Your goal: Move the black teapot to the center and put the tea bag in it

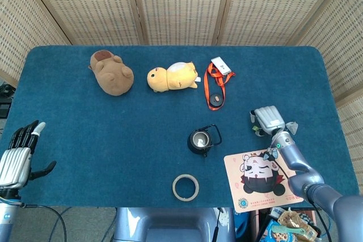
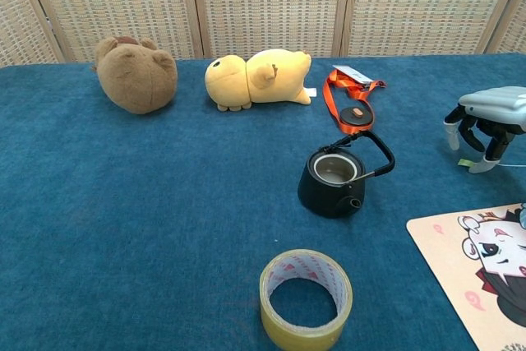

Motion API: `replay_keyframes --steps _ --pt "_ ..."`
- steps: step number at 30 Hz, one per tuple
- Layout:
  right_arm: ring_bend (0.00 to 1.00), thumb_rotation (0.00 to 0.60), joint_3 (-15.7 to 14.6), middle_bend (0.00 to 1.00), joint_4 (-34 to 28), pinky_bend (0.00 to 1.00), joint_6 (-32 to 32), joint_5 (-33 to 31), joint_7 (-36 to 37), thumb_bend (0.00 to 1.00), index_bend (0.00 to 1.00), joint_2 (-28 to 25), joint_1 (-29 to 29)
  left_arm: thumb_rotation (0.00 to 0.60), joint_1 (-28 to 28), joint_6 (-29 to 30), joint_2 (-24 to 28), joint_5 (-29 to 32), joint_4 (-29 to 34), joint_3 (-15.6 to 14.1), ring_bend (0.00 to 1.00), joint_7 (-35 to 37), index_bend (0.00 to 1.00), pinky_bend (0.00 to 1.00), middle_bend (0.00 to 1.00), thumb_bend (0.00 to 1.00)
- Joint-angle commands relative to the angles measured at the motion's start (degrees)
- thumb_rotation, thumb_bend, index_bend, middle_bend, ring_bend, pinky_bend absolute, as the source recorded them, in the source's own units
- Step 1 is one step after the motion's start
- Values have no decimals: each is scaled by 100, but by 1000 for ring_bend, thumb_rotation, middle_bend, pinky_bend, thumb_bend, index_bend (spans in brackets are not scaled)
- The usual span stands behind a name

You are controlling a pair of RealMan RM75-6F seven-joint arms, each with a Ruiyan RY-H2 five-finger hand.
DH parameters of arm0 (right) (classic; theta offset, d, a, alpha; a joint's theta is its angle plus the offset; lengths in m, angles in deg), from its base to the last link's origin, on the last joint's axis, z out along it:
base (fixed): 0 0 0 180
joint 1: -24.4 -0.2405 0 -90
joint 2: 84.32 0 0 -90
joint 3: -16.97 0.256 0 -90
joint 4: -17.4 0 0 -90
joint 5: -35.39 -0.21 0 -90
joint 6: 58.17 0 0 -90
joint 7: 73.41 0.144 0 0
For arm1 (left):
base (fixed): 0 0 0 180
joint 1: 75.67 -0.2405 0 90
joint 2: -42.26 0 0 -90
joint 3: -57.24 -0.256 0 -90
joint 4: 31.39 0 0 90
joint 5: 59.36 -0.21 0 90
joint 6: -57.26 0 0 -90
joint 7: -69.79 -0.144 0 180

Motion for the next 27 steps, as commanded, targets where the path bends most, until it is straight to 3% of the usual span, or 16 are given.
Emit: replay_keyframes --steps 1,27 --pt "863 600 3 750 8 957 6 -4 1 327 547 9 -5 600 0 -4 -6 4 -9 0 0 0 0 0 0 259" --pt "863 600 -19 750 261 957 68 -17 24 386 561 168 -15 600 12 -73 -33 45 -95 4 0 67 0 0 0 260"
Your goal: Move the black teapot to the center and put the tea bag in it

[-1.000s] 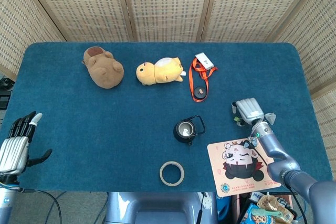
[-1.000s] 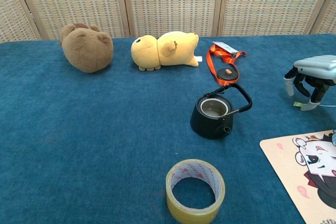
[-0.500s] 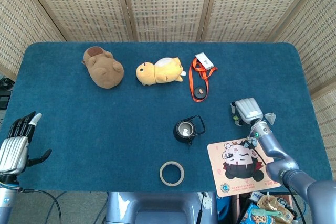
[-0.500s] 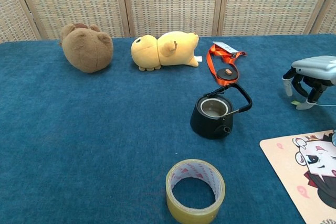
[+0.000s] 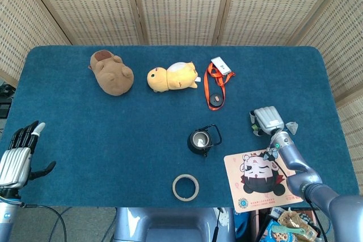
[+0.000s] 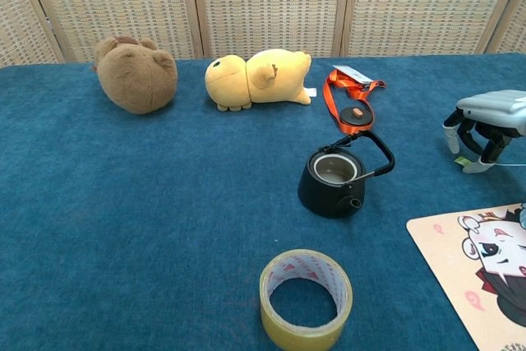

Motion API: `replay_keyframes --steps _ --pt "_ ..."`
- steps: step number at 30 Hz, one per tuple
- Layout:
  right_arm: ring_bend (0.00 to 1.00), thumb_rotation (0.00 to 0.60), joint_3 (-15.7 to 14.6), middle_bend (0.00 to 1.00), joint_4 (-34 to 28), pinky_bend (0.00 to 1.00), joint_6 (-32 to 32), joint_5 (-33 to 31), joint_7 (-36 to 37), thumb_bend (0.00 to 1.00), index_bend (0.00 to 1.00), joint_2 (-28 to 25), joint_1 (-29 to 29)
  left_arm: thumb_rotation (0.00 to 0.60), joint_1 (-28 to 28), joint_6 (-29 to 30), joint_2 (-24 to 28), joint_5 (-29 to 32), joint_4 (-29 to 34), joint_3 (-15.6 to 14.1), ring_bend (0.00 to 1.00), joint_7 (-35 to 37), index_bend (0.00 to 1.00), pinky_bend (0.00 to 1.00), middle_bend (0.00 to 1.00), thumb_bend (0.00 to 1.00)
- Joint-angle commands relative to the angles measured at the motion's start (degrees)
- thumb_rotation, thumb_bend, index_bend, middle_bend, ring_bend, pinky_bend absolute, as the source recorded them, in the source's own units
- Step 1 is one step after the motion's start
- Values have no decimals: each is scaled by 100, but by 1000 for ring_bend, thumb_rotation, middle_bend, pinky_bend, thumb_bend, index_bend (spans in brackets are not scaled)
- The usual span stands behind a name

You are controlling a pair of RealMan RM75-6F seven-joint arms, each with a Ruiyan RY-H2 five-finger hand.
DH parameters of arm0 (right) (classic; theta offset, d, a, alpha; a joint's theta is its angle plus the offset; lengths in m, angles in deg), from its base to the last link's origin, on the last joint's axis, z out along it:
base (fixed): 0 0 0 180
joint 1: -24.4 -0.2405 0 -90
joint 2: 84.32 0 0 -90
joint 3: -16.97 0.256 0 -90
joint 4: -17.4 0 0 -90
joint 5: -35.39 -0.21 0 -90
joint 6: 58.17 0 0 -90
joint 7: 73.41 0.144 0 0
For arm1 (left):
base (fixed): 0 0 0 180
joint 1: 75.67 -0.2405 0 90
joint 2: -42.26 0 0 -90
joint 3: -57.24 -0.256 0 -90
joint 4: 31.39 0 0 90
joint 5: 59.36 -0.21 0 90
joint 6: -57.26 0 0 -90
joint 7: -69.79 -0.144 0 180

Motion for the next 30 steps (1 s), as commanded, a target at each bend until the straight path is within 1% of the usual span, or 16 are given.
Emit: replay_keyframes --steps 1,30 --pt "863 600 1 750 29 957 -3 2 15 387 562 14 1 600 4 -6 0 -1 1 1 0 5 0 0 0 260" --pt "864 600 -8 750 385 957 102 27 181 445 566 154 -30 600 3 -41 28 11 43 -13 0 -4 0 0 0 260"
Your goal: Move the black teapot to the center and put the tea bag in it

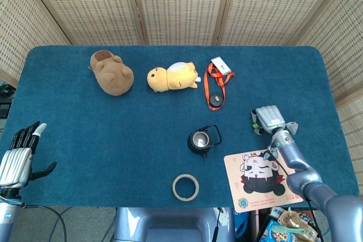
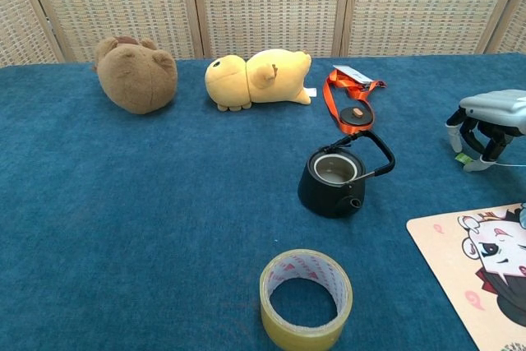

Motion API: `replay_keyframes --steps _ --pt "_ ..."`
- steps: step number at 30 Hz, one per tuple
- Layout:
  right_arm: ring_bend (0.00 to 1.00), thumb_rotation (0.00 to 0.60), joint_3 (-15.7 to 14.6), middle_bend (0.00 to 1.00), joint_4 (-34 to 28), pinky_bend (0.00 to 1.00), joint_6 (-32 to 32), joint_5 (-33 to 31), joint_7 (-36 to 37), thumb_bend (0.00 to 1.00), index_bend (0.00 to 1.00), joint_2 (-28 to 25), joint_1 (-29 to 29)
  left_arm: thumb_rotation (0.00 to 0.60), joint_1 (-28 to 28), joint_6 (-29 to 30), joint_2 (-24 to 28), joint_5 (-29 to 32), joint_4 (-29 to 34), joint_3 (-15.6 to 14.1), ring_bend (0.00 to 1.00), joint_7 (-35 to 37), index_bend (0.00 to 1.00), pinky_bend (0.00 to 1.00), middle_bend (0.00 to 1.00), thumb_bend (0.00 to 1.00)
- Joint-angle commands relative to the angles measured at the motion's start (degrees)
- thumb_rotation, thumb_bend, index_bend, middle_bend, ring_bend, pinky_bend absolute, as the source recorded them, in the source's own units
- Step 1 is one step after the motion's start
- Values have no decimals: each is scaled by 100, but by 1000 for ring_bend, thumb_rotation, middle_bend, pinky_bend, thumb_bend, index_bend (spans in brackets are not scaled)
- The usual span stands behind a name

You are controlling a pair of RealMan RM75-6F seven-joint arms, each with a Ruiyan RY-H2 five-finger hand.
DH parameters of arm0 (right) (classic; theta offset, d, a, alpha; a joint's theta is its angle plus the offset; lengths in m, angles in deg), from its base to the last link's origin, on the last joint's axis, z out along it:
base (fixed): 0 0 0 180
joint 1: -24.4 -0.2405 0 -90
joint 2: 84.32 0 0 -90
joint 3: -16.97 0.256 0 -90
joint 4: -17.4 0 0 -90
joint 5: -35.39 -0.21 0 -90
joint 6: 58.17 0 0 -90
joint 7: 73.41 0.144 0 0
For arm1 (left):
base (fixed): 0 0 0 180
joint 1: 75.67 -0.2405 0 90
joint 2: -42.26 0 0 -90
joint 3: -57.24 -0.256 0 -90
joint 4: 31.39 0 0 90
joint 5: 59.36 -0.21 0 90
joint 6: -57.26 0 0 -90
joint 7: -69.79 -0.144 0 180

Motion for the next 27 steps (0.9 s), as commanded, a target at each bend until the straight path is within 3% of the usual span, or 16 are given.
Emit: replay_keyframes --steps 1,27 --pt "864 600 -5 750 16 957 4 7 8 449 566 9 -1 600 -3 6 3 -4 3 0 0 4 0 0 0 260" --pt "864 600 3 750 177 959 87 18 76 581 585 62 -25 600 -15 -4 6 11 10 -13 0 -7 0 0 0 260"
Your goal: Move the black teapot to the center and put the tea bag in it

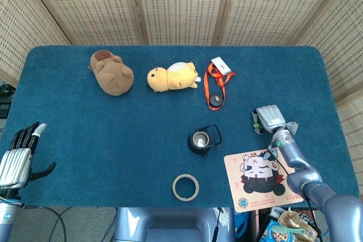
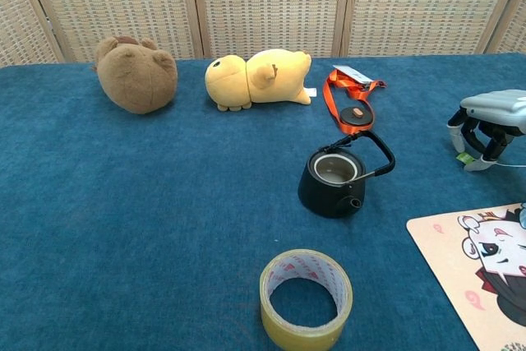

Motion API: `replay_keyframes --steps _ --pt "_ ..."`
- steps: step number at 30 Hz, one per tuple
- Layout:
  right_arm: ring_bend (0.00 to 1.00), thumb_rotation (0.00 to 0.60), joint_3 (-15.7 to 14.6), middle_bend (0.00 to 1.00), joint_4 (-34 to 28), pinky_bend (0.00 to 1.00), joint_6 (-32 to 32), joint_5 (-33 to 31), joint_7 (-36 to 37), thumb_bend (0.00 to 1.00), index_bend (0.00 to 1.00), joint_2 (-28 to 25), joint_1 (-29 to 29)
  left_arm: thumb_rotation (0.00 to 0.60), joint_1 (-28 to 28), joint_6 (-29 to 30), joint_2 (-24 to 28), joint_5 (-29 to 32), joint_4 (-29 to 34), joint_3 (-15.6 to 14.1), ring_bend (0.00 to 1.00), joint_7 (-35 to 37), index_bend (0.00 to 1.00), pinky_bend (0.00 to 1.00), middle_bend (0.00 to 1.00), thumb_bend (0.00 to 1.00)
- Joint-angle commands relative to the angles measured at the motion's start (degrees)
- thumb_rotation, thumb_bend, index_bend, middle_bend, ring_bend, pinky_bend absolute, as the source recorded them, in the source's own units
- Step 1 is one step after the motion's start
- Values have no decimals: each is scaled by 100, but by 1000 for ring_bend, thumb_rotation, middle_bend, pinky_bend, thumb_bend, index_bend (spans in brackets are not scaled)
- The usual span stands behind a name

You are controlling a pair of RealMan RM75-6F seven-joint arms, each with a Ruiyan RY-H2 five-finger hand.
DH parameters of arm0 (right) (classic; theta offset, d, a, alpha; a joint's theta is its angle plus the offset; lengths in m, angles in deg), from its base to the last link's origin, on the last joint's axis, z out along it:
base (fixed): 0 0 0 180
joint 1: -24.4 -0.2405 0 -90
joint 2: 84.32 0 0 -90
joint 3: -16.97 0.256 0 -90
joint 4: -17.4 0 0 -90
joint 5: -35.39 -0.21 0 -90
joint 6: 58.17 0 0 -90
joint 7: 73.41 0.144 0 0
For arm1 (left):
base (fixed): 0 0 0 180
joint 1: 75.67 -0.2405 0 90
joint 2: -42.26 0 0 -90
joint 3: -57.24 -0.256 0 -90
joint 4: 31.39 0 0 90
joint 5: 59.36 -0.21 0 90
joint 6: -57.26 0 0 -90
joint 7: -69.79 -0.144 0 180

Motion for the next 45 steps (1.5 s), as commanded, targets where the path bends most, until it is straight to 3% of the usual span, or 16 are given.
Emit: replay_keyframes --steps 1,45 --pt "864 600 -3 750 23 959 8 6 13 587 585 11 -4 600 -2 3 -1 3 1 0 0 0 0 0 0 260" --pt "873 600 31 766 37 968 -126 58 223 684 637 -90 24 600 -4 -24 16 3 28 -16 0 -1 0 0 0 259"
